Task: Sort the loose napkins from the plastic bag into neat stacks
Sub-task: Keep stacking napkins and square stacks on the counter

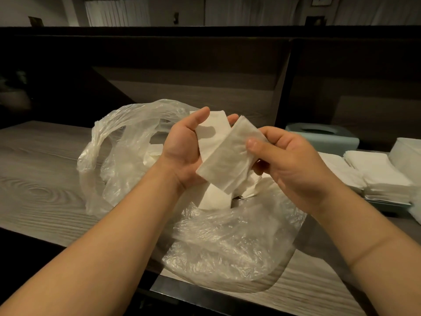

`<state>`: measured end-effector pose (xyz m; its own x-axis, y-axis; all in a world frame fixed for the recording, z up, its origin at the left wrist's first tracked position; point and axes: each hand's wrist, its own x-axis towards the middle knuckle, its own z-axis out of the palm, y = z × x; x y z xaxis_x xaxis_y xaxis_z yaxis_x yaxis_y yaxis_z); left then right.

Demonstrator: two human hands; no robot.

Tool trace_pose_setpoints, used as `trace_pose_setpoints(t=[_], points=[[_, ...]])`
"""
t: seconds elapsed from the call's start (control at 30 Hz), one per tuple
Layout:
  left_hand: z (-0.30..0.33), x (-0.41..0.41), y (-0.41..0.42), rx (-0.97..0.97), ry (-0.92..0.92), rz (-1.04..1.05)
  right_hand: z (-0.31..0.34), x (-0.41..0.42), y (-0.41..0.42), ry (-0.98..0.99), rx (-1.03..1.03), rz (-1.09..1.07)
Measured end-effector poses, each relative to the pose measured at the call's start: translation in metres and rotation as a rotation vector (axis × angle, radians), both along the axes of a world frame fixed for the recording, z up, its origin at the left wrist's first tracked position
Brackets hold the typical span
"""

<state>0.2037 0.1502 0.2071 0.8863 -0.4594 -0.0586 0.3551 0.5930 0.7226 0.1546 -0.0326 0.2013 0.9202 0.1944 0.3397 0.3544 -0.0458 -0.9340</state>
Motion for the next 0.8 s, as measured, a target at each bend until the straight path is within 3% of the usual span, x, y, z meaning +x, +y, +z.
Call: trace_pose_setpoints(t=[0.13, 0.27, 0.4, 0.6, 0.8], points=[[-0.001, -0.002, 0.000, 0.121, -0.054, -0.139, 0.003, 0.000, -0.002, -0.042, 0.042, -0.017], [-0.004, -0.006, -0.005, 0.312, -0.142, -0.206, -0.001, 0.000, 0.001, -0.161, -0.129, -0.164], [-0.007, -0.007, -0.008, 0.336, -0.182, -0.269, -0.007, 0.006, 0.004, -0.234, -0.301, -0.343], [-0.011, -0.005, -0.009, 0.348, -0.276, -0.401, -0.009, 0.008, 0.003, -0.381, -0.329, -0.435], [-0.012, -0.005, -0.010, 0.365, -0.364, -0.485, -0.011, 0.007, 0.005, -0.407, -0.317, -0.456]])
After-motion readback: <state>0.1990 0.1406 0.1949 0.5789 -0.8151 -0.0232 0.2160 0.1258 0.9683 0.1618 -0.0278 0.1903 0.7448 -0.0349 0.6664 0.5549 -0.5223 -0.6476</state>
